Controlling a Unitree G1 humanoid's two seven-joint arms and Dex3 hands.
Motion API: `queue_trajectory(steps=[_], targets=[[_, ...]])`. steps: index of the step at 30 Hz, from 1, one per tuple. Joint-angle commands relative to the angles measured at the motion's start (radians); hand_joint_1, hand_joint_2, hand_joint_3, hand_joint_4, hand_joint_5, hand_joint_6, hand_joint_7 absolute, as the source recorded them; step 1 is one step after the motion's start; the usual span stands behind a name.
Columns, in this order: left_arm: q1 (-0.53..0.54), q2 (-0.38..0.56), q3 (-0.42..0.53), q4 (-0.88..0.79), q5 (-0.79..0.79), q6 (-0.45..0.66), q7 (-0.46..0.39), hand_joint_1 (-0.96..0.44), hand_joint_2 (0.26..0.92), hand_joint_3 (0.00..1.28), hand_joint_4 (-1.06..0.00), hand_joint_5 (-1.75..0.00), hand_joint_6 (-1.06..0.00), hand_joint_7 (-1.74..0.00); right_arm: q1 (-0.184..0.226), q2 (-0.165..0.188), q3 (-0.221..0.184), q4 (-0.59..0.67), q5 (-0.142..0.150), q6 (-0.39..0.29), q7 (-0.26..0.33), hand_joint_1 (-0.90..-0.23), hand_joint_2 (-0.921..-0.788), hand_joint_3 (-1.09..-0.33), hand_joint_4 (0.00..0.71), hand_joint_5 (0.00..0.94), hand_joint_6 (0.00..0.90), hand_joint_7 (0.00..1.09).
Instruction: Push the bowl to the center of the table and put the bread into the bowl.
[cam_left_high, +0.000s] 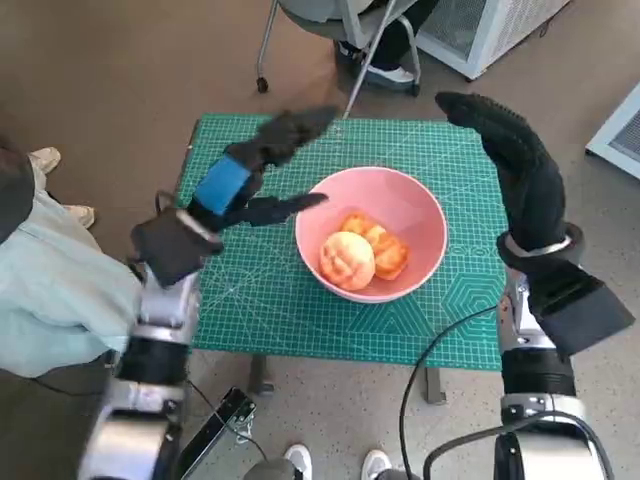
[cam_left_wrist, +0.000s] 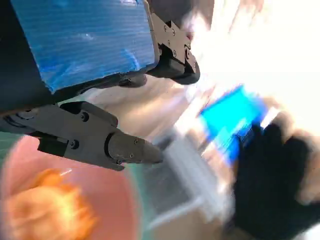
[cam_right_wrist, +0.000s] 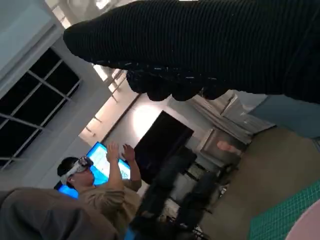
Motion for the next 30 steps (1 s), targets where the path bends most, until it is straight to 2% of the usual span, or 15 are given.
queue_trajectory(steps=[1, 5, 12, 24, 30], targets=[[0.046, -0.06, 0.037, -0.029, -0.034, -0.077, 0.07, -0.37, 0.921, 0.26, -0.42, -0.09, -0.15, -0.74, 0.02, 0.01, -0.007, 0.003, -0.014, 0.016, -0.033, -0.62, -0.921, -0.79, 0.267, 0.002, -0.001, 0.69], [0.069, -0.075, 0.054, -0.005, -0.041, -0.135, 0.092, -0.41, 0.921, 0.3, -0.37, -0.07, -0.09, -0.77, 0.023, 0.014, -0.007, 0.001, -0.025, 0.018, -0.054, -0.612, -0.921, -0.794, 0.268, 0.002, -0.001, 0.69], [0.089, -0.073, 0.065, 0.035, -0.041, -0.192, 0.093, -0.43, 0.921, 0.34, -0.33, -0.04, -0.07, -0.69, 0.031, 0.019, -0.002, -0.002, -0.033, 0.013, -0.073, -0.603, -0.921, -0.798, 0.269, 0.002, -0.001, 0.69], [0.103, -0.07, 0.063, 0.078, -0.051, -0.228, 0.075, -0.49, 0.921, 0.33, -0.3, -0.02, -0.06, -0.65, 0.012, 0.025, 0.002, 0.032, -0.019, 0.013, -0.061, -0.604, -0.921, -0.797, 0.267, 0.001, -0.001, 0.68], [0.103, -0.071, 0.061, 0.084, -0.047, -0.241, 0.076, -0.5, 0.921, 0.33, -0.3, -0.02, -0.06, -0.64, 0.007, 0.027, 0.002, 0.028, -0.002, 0.022, -0.045, -0.602, -0.921, -0.794, 0.266, 0.0, -0.001, 0.68]])
